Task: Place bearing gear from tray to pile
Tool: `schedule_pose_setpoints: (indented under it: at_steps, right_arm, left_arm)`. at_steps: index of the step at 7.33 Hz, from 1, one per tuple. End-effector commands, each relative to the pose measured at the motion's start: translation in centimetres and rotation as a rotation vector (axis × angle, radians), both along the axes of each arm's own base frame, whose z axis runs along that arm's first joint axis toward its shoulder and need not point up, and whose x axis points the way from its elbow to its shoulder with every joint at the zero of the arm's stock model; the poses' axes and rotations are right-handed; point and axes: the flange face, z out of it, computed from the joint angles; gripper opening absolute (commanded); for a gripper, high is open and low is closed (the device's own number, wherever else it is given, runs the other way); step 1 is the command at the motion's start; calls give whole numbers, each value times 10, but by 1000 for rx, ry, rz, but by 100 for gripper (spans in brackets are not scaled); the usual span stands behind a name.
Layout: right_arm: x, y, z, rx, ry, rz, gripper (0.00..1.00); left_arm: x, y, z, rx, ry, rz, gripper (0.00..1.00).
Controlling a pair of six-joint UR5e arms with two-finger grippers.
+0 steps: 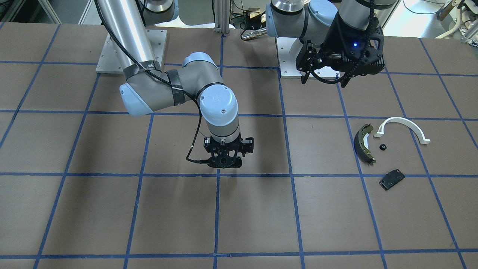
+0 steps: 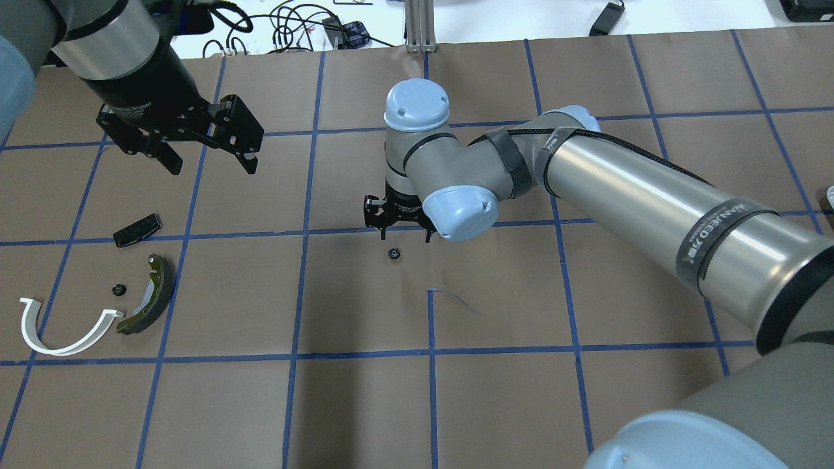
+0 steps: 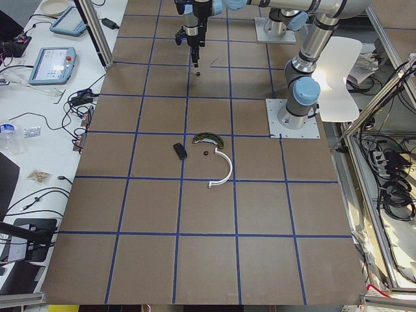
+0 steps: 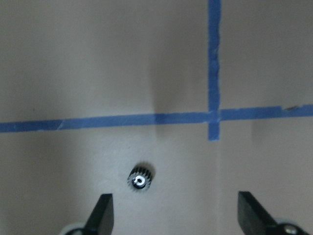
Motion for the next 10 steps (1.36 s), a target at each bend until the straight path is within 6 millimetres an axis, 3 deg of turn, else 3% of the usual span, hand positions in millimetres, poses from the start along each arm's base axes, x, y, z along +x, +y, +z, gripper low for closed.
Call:
schedule_pose_setpoints:
  at_steps: [1, 2, 3, 4, 5, 6, 7, 8, 10]
  right_arm:
    - [-87, -37, 34, -33, 57, 14, 100]
    - [-146, -49, 66, -45, 54, 20, 100]
    - [-202, -48, 98, -24, 53, 37, 100]
    - [-250, -42, 127, 1, 85, -6, 100]
    - [-271, -25, 158, 4, 144, 10, 100]
    - [-272, -4, 189, -6, 145, 7, 100]
    - [-270, 11, 212, -24, 150, -2, 100]
    - [-269, 14, 214, -21, 150, 0, 100]
    - [-264, 16, 212, -12, 145, 1, 100]
  left_arm:
    - [0, -10, -18, 40, -2, 1, 100]
    - [-5, -14, -41, 75, 10, 17, 100]
    - [-23, -17, -58, 67, 7, 33, 100]
    - [-47, -23, -90, 91, 1, 6, 100]
    - [-68, -33, -138, 65, 0, 32, 100]
    - [-88, -33, -185, 38, 1, 56, 100]
    - [-122, -22, -226, 39, -5, 71, 100]
    - [-153, -15, -257, 25, -6, 74, 100]
    - [-171, -18, -298, 24, -18, 72, 100]
